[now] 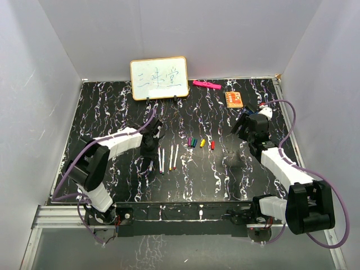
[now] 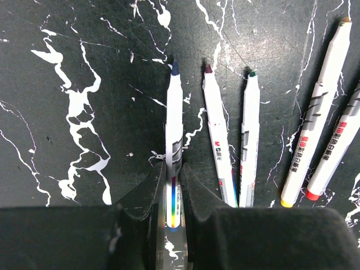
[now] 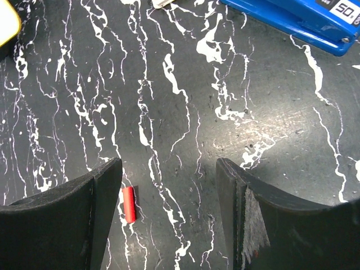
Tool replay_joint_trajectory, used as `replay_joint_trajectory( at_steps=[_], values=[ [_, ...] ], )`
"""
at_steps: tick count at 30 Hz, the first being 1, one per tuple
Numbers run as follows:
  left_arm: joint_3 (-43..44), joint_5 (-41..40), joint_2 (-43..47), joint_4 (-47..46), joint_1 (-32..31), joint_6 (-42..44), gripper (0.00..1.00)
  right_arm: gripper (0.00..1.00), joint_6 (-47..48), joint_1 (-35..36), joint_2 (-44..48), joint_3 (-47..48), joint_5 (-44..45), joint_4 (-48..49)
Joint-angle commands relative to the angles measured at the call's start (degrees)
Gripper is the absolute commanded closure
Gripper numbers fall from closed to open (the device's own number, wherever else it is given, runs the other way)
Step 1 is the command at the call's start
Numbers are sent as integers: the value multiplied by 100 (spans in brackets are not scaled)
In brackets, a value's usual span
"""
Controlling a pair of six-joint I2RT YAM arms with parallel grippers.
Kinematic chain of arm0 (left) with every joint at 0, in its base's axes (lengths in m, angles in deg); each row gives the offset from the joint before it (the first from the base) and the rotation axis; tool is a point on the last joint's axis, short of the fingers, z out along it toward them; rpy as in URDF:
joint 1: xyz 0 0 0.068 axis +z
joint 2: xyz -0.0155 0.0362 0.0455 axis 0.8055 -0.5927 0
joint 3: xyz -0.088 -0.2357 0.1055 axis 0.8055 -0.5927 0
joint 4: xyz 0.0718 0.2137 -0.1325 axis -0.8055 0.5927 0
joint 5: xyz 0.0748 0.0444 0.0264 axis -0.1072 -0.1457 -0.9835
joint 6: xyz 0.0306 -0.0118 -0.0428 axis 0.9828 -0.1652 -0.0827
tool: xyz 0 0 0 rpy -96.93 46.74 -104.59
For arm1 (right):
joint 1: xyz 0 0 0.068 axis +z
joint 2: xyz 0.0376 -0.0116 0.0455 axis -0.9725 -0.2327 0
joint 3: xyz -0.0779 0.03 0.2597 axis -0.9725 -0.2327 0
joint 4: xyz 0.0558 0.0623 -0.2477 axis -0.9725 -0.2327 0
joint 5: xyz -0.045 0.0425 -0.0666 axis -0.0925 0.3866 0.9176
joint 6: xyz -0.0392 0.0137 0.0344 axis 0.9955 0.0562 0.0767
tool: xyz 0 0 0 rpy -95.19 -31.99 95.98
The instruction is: Insert the pens into the pen caps
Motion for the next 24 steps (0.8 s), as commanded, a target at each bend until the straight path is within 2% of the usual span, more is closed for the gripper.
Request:
replay_joint_trajectory(
  at_steps=[1,5,12,19,22,24],
  values=[
    [-510,259,-259,756,-65,131,100,34,155,-21,107,161,-372,135],
    [-419,3,429,736,-58,89,100,31,289,57,210,133,-510,124],
    [-258,-249,1349,542,-59,69,100,39,533,904,166,536,210,-265],
    [-412,-271,2206,-169,-60,121,100,62,429,1865,-611,948,483,-292],
    [-775,-131,2613,-839,-62,214,100,68,388,2174,-1036,1137,547,-247],
    [-1072,37,2878,-1355,-66,288,100,69,394,2358,-1309,1298,655,-287]
  ],
)
